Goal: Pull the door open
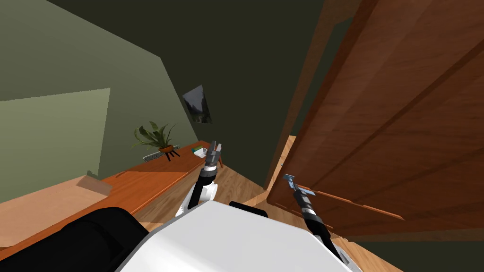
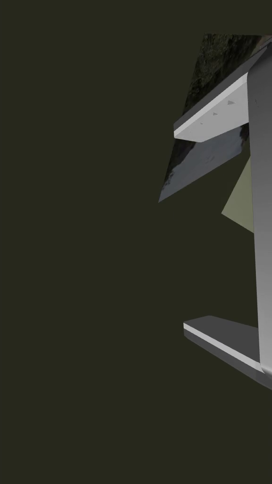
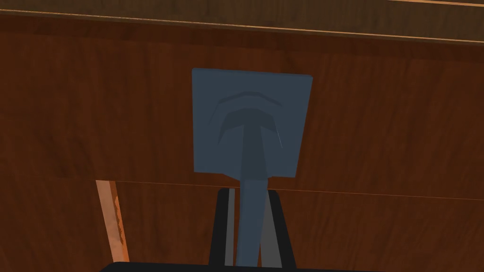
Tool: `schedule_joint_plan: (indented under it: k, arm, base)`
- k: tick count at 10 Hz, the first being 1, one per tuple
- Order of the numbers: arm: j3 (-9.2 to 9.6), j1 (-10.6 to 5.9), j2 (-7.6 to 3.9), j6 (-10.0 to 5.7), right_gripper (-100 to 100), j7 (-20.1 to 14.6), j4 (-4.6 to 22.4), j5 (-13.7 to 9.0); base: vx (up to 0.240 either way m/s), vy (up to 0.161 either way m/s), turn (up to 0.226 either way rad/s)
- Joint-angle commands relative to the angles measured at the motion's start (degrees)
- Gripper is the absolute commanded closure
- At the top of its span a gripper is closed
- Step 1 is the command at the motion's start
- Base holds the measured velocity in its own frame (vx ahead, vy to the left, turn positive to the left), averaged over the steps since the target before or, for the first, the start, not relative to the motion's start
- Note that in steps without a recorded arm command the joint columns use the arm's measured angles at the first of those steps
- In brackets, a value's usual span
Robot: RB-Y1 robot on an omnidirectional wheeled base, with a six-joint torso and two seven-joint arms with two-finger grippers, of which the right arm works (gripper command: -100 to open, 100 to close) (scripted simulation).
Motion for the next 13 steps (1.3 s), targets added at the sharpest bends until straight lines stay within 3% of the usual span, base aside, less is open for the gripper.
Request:
schedule_joint_plan:
  k: [1, 2, 3, 8, 9, 11, 12, 13]
  arm:
    - [0.7, 0.27, -0.76, -1.17, 100, -1.1, 0.4, 0.5]
    - [0.49, 0.17, -0.38, -0.49, 100, -0.6, 0.1, 0.3]
    - [1.22, 1.33, -1.13, -2.19, 100, -1.8, 0.3, 0.8]
    - [2.65, 4.1, -3.35, -6.45, 100, -4.5, 0.6, 1.9]
    - [2.65, 4.1, -3.35, -6.45, 100, -4.5, 0.6, 1.9]
    - [3.26, 5.28, -4.3, -8.27, 100, -5.7, 0.8, 2.4]
    - [3.18, 4.31, -3.97, -7.88, 100, -5.3, 1.8, 2.3]
    - [3.51, 5.06, -4.5, -9.89, 100, -6.0, 2.6, 2.7]
  base:
    - [-0.201, -0.061, 0.089]
    - [-0.089, -0.03, 0.033]
    - [-0.141, -0.052, 0.173]
    - [-0.2, -0.05, 0.123]
    - [-0.137, -0.027, 0.039]
    - [-0.141, -0.036, 0.1]
    - [-0.083, -0.027, 0.037]
    - [-0.135, -0.076, 0.158]
